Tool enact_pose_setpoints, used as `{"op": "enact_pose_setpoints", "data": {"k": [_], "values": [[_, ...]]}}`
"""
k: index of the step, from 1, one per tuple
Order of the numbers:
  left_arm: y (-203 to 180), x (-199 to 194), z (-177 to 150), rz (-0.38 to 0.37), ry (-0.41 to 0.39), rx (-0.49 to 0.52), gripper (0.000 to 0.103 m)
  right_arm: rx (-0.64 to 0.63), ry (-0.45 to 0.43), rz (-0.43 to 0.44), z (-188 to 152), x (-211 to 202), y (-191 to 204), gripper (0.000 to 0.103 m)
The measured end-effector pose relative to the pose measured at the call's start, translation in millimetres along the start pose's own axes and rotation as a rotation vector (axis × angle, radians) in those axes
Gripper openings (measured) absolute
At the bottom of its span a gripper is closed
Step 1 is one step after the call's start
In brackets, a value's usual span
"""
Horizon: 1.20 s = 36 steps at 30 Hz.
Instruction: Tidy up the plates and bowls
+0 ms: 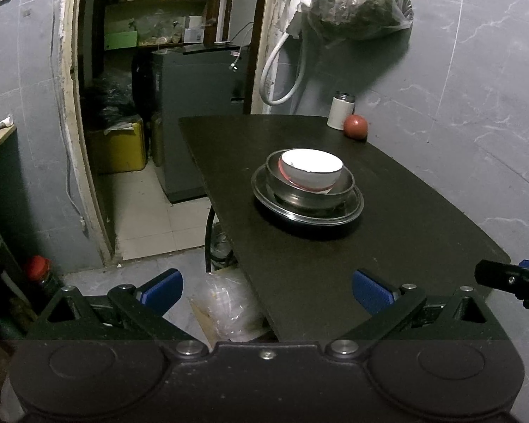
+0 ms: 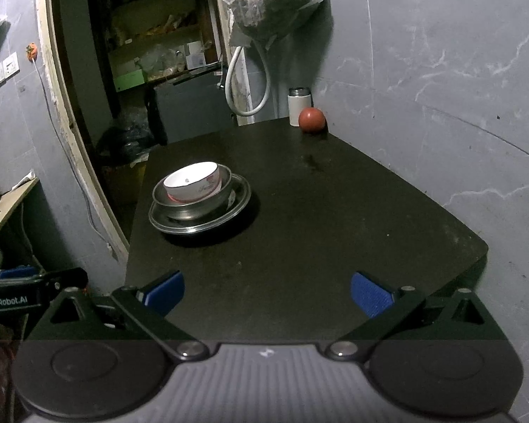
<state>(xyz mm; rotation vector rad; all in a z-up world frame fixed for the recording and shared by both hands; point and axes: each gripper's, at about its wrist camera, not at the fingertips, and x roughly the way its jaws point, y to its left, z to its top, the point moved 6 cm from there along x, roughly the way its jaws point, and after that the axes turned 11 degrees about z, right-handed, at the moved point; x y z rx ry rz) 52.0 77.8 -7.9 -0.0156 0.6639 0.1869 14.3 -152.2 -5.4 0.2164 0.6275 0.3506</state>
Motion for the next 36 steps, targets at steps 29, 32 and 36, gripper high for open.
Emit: {"op": "enact_pose_setpoints", "data": {"k": [29,32,36], "values": [[-1.7,11.4,-6.1,0.011,0.049,-0.022,0.102,-0.002,0.053,0.001,-10.3,8.4,-4.0,0.103],[-1.6,11.7,-6.9,0.011,0.05,-0.022,0.102,-0.002,0.054,0.002,-10.9,8.2,-4.2,0.103],[-1.7,11.7,-7.1,0.01,0.049,-0.023,0.102,-0.002,0.055,0.002,-10.9,8.2,-4.3,0.103]]}}
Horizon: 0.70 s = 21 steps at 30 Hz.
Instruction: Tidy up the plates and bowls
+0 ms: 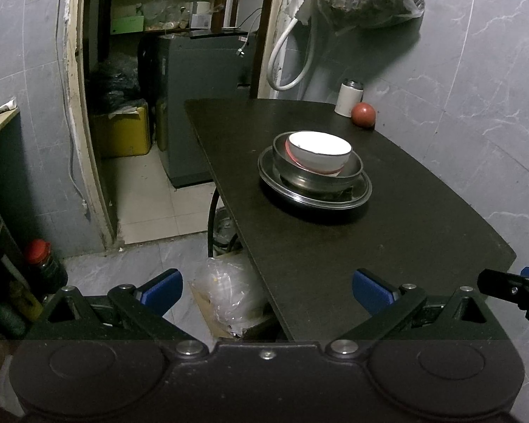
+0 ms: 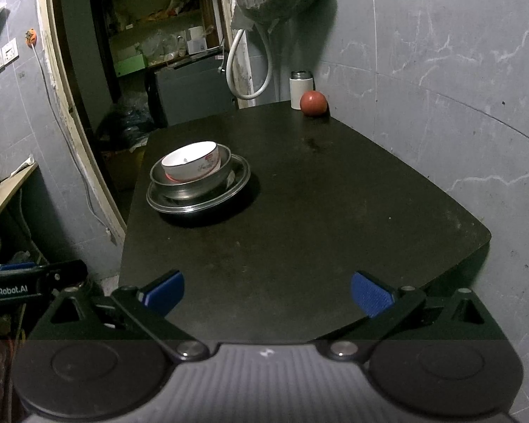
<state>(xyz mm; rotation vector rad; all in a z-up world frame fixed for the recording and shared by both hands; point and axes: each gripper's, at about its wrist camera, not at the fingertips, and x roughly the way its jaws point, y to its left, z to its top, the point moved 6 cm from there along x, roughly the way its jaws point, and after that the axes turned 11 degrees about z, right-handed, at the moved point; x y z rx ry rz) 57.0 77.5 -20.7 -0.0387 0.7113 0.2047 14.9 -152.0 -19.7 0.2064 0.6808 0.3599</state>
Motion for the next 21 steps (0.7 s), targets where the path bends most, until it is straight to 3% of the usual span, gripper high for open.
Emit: {"op": "enact_pose_setpoints", "data": {"k": [21], "values": [[-0.2,0.2,0.3,0.001,-0.001,0.0,0.102,0.0,-0.001,-0.003,1.1,1.7,-2.6,0.103]]}}
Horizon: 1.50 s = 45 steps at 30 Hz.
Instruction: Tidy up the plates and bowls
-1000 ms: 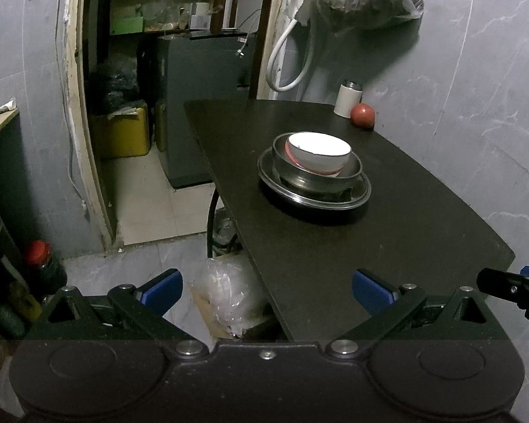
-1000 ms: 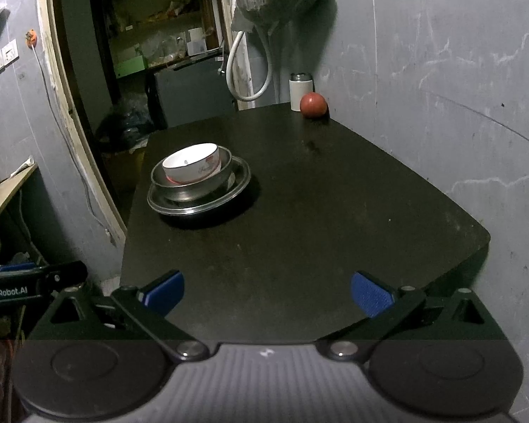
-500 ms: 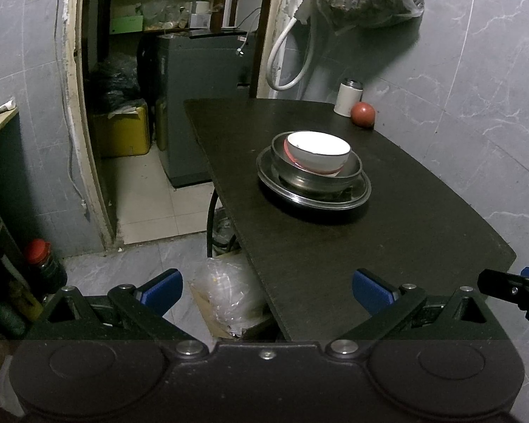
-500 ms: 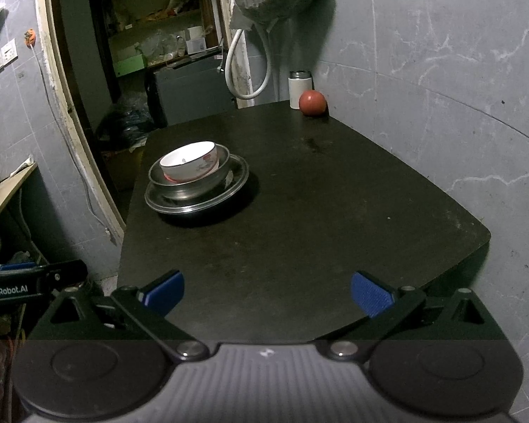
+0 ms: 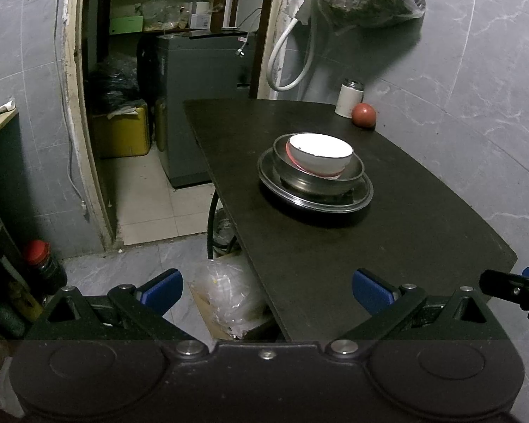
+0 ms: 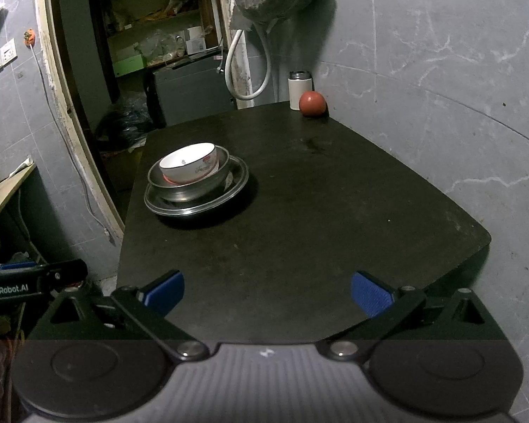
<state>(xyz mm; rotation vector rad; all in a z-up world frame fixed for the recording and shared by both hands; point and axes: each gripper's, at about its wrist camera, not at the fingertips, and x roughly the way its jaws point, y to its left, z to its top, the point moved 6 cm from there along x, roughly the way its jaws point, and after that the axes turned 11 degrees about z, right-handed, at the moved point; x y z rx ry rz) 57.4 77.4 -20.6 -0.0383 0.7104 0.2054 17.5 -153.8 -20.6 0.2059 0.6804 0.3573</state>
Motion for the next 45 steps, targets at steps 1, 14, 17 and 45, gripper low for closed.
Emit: {"op": "enact_pose_setpoints", "data": {"k": [1,14,17,45], "values": [[0.3,0.6,0.3,0.0,-0.001,0.0,0.102,0.0,0.0,0.0,0.0,0.0,0.0,0.103],[2.2,3.7,2.7,0.016,0.009,0.004,0.102,-0.003,-0.001,0.0,1.4,1.3,1.3,0.103],[1.1,1.9,4.0,0.008,0.003,0.011,0.102,-0.005,-0.001,-0.002,1.6,1.7,2.5,0.103],[-2.0,0.5,4.4,-0.002,-0.006,0.039,0.102,-0.002,-0.012,0.003,4.2,1.2,3.7,0.103]]}}
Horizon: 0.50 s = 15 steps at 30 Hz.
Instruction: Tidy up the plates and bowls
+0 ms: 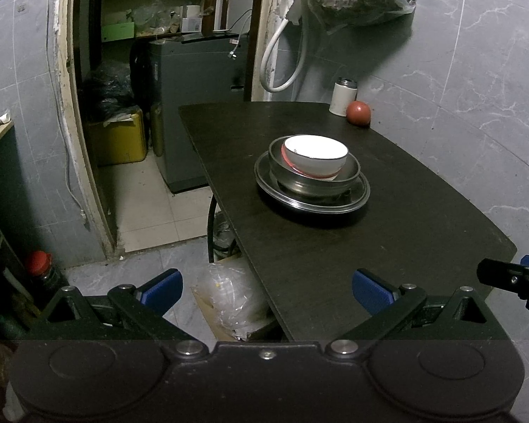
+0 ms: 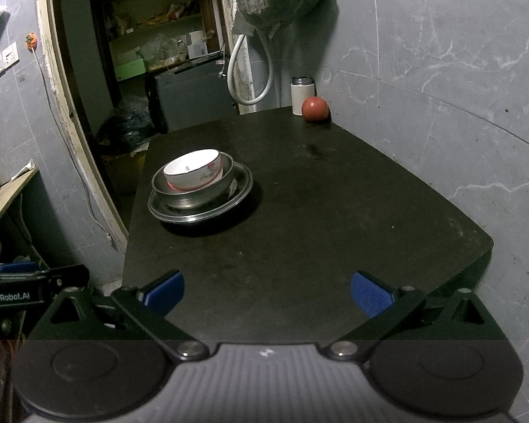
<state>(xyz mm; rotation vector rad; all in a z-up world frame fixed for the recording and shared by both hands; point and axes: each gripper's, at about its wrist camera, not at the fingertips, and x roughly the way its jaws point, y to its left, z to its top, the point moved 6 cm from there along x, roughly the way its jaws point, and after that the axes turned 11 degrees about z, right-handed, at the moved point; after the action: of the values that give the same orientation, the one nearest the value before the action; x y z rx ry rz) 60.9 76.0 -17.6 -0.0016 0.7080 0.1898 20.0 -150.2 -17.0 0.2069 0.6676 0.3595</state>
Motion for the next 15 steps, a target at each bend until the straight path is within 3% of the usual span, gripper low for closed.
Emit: {"op": "enact_pose_setpoints", "data": {"k": [15], "values": [[0.1,0.1,0.0,0.0,0.0,0.0,0.102,0.0,0.002,0.0,0.5,-0.5,1.1,0.103]]}}
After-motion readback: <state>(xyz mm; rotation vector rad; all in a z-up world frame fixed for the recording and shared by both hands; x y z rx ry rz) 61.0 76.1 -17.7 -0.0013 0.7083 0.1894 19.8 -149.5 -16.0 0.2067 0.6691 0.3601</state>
